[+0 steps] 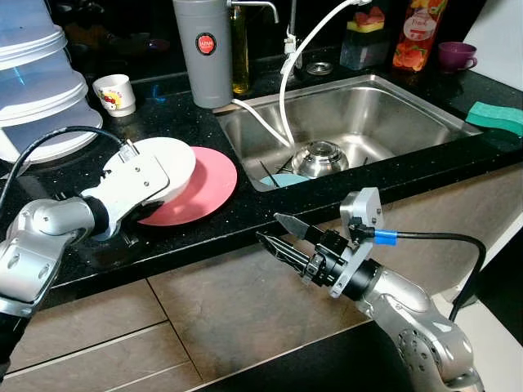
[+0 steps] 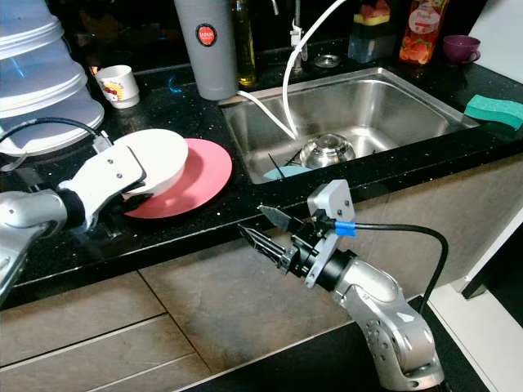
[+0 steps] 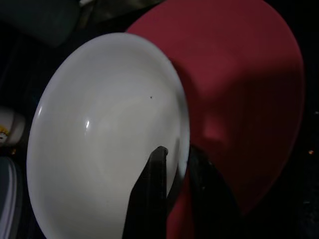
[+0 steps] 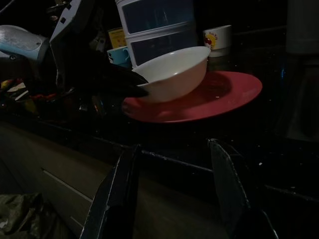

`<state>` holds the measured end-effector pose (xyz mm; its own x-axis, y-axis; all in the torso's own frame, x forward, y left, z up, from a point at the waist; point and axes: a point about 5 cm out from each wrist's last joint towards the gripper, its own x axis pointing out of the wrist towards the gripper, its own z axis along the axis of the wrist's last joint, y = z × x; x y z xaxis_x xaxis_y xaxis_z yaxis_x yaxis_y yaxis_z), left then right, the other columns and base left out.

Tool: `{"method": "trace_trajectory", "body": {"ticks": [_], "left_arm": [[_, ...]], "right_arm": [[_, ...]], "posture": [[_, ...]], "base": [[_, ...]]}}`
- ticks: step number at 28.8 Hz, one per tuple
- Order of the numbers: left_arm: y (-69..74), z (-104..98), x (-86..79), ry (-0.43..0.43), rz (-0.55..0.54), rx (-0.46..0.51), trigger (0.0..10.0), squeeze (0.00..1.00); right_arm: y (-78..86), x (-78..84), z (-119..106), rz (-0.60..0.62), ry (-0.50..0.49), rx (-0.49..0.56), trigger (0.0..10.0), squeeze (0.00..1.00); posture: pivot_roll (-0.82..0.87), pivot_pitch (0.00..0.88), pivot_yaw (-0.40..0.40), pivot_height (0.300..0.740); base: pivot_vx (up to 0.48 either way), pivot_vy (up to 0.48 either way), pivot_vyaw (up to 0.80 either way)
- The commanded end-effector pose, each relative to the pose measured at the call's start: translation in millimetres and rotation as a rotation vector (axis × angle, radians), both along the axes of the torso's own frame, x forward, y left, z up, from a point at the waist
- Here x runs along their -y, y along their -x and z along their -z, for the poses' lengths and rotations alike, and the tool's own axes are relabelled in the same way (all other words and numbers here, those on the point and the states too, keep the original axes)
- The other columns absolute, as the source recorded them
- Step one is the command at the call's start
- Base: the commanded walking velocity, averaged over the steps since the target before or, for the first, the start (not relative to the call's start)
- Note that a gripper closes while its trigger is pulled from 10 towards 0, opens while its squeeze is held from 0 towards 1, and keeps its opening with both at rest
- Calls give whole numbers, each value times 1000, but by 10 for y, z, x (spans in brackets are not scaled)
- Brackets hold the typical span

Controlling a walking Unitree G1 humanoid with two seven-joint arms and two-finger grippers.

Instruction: Kitchen organization

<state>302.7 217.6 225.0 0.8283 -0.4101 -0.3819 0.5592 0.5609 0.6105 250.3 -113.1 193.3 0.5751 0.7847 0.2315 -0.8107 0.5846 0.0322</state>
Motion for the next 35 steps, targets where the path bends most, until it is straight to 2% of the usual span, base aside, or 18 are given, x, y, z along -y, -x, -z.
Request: {"method": "trace_trajectory", "body": {"ticks": [1, 10, 18, 20, 21, 23, 27, 29, 31, 35], "left_arm": [[-15, -35, -60, -31, -21, 13, 0, 0], [-73, -288, -34, 19, -32, 138, 0, 0], [-87, -503, 4, 101, -26, 231, 0, 0], [-92, -590, 24, 155, -23, 270, 0, 0], [-100, -704, 57, 251, -12, 315, 0, 0], [-100, -799, 109, 366, 14, 347, 0, 0], [-79, -912, 200, 530, 74, 373, 118, 0], [-34, -1032, 300, 616, 145, 398, 10000, 0], [-14, -1100, 358, 655, 186, 406, 10000, 0], [-38, -1136, 383, 648, 193, 413, 10000, 0]], "right_arm": [[3, -35, 3, -8, 3, 0, 10000, 0], [-23, -40, 15, 2, -11, -6, 10000, 0], [-40, -46, 25, 15, -22, -17, 10000, 0], [-57, -37, 34, 40, -25, -28, 10000, 0], [-105, -15, 43, 101, -28, -50, 10000, 0], [-149, 16, 53, 156, -63, -90, 10000, 0], [-177, 53, 63, 187, -121, -132, 10000, 0], [-183, 68, 59, 193, -140, -138, 10000, 0], [-191, 73, 59, 196, -143, -140, 10000, 0], [-203, 74, 52, 204, -144, -142, 10000, 0]], "posture": [[37, 0, 77, 740], [48, 0, 77, 740], [53, 0, 82, 740], [53, 0, 82, 740], [54, 0, 82, 740], [51, 0, 84, 740], [47, 0, 86, 740], [44, 0, 85, 740], [43, 0, 85, 740], [41, 0, 87, 740]], "base": [[0, 0, 0], [0, 0, 0], [0, 0, 0], [0, 0, 0], [0, 0, 0], [0, 0, 0], [0, 0, -400], [0, 0, -800], [0, 0, -800], [0, 0, -800]]}}
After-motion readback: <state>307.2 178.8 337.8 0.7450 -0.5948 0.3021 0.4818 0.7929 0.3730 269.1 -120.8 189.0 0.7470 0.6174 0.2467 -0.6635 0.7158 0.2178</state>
